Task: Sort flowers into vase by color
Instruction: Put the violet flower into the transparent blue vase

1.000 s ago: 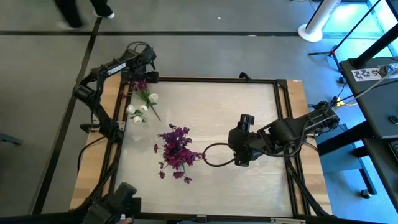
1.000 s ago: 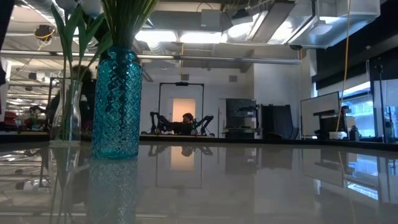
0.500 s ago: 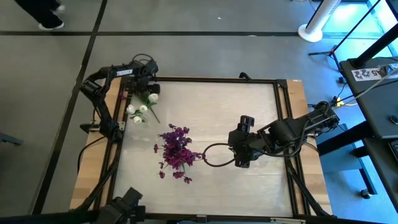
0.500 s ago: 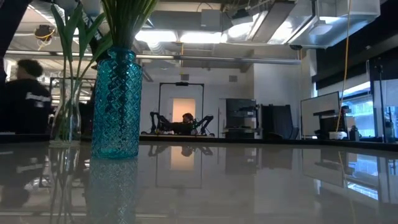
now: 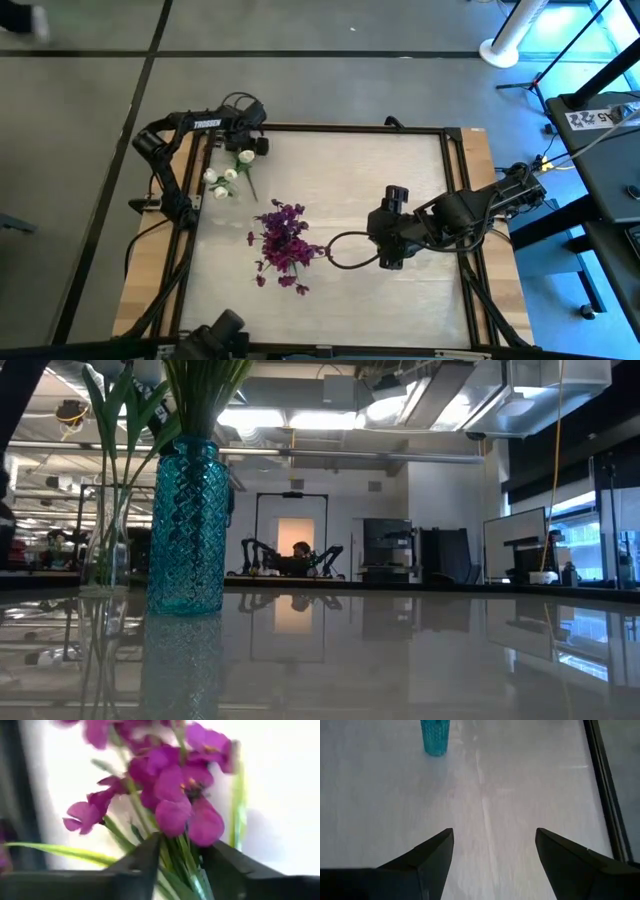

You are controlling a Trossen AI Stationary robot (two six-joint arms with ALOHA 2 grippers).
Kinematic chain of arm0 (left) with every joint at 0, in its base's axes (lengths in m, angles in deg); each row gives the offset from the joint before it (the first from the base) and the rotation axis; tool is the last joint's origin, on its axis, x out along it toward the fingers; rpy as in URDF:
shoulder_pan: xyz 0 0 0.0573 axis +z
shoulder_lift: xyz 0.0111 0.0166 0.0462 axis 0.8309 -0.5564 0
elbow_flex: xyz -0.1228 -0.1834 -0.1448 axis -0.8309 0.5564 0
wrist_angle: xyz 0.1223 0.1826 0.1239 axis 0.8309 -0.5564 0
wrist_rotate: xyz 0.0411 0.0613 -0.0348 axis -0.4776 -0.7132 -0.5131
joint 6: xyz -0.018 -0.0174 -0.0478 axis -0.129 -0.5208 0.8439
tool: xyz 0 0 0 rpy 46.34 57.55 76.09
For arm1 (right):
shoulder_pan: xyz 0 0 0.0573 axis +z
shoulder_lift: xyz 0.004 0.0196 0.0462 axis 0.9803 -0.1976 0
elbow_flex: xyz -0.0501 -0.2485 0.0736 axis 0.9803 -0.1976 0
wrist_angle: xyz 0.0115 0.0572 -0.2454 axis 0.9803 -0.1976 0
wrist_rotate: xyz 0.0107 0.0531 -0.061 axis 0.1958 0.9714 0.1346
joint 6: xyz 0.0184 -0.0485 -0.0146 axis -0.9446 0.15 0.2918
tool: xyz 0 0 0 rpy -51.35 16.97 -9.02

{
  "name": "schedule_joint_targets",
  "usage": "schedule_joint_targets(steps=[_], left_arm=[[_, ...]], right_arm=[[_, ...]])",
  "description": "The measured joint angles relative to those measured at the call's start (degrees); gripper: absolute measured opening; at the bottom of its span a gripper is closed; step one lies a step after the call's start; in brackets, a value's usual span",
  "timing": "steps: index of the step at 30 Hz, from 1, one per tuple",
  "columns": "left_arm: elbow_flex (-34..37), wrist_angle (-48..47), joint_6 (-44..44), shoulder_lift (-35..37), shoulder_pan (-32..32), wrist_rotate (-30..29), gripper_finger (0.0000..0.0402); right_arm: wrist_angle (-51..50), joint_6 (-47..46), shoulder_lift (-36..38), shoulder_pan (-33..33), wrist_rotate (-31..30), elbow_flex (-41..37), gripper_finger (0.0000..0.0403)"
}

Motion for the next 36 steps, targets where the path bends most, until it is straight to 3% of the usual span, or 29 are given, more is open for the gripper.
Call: schedule_joint_targets(steps=[4, 6, 9, 16, 23, 30, 36], left_arm=[[0.0, 4.6, 0.7, 1.0, -1.9, 0.4, 0.0039], [-0.3, 7.1, 0.7, 2.8, -2.8, 0.1, 0.0014], [-2.0, 7.5, 0.6, 6.6, -4.1, 0.0, 0.0016], [-7.3, 10.1, -3.5, 22.3, -9.3, -0.3, 0.0012], [-11.3, 26.3, -16.0, 41.7, -24.1, -0.1, 0.0012], [-11.3, 37.8, -24.7, 52.5, -45.6, -0.2, 0.0012], [-10.7, 42.7, -28.9, 50.5, -62.7, -2.6, 0.0012]], right_arm=[[-3.7, 1.4, 0.4, 0.0, -1.9, 0.0, 0.0280], [-7.9, 1.4, 0.9, 0.0, -6.0, 0.0, 0.0280], [-13.1, 1.4, 1.7, -0.6, -10.7, 0.0, 0.0280], [-13.1, 12.5, 6.4, -7.1, -11.2, 0.0, 0.0280], [-5.4, 24.0, 12.4, -21.0, -12.6, 0.0, 0.0280], [9.3, 36.3, 13.8, -30.8, 1.9, 0.0, 0.0280], [29.2, 41.3, 13.7, -31.5, 19.1, -5.4, 0.0280]])
